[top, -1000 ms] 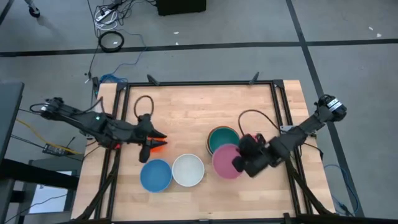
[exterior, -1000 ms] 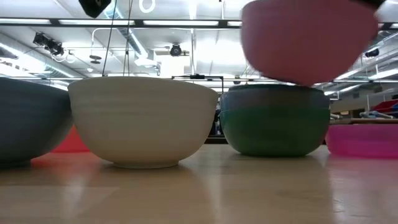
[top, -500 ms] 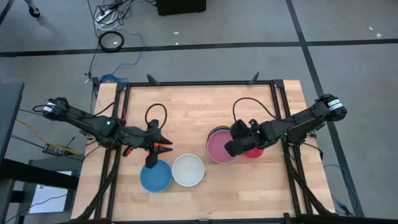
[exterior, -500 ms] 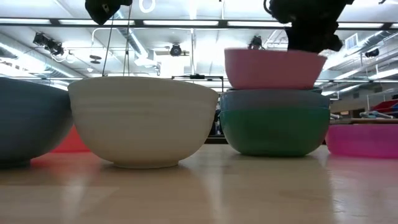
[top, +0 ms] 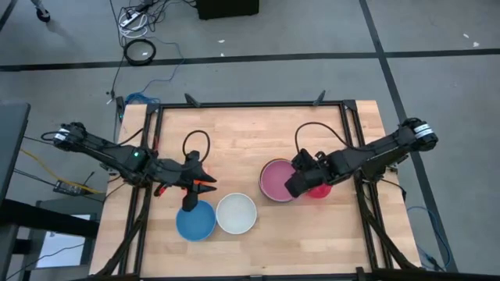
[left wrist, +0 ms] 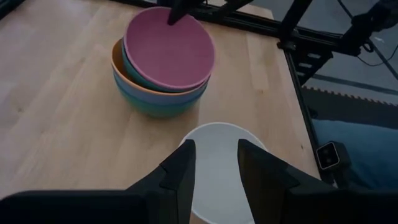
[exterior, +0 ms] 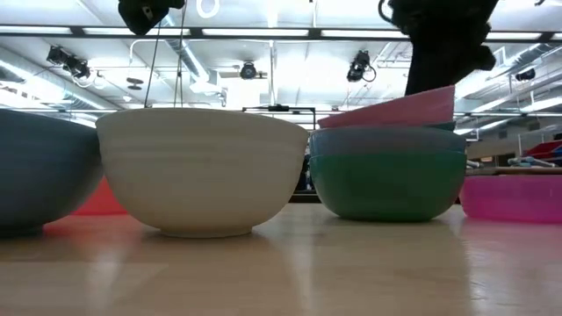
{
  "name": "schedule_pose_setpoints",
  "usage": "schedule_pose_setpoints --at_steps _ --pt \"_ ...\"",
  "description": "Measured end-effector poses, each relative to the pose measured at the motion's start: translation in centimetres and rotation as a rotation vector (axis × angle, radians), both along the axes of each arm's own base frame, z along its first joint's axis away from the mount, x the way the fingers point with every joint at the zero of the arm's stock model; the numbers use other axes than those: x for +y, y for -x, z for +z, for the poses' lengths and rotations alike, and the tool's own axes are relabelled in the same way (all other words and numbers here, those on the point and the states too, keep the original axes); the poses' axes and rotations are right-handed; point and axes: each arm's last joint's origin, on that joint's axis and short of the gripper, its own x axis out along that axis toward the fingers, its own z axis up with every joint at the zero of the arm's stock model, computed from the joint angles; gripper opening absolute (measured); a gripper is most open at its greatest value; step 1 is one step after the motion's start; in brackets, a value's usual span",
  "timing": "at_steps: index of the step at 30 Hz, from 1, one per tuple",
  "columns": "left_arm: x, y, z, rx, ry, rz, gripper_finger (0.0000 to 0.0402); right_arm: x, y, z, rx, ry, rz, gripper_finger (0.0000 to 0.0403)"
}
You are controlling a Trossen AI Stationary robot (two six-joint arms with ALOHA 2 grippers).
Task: Nest bowls inside each other
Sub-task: Stack the light pink bowl on top of the dark green bowl, then stack the white bowl on top of the light pink bowl
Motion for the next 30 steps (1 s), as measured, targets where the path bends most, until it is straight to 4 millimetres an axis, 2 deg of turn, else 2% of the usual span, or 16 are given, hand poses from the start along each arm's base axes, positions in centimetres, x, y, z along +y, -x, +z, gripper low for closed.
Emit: schedule_pose_setpoints --at_steps 8,14,17,21,25,30 --pt "0.0 0.0 0.0 0.003 0.006 -0.01 0.0129 1.5 2.8 1.4 -0.035 -0.022 -0.042 0.0166" --pt "-0.4 -0.5 -0.4 0.03 0.029 -0.053 0.0129 3.0 5.3 3.0 -0.155 -0.039 -0.047 0.0164" --pt "-1.0 -1.4 -1.5 0.076 0.007 -0.062 0.0129 3.6 6.3 3.7 -0.231 -0.033 -0.049 0.0164" --pt "-2.0 -3.3 -4.2 0.198 -0.07 -0.108 0.0129 4.1 7.1 4.2 -0.303 -0.01 -0.056 0.0164" --pt "-3.1 -5.2 -5.8 0.297 -0.096 -0.245 0.0129 4.3 7.3 4.2 -0.308 -0.009 -0.049 0.0164" --pt "-5.7 -6.4 -6.4 0.437 -0.203 -0.542 0.0129 4.2 7.2 4.2 -0.299 -0.005 -0.04 0.0164"
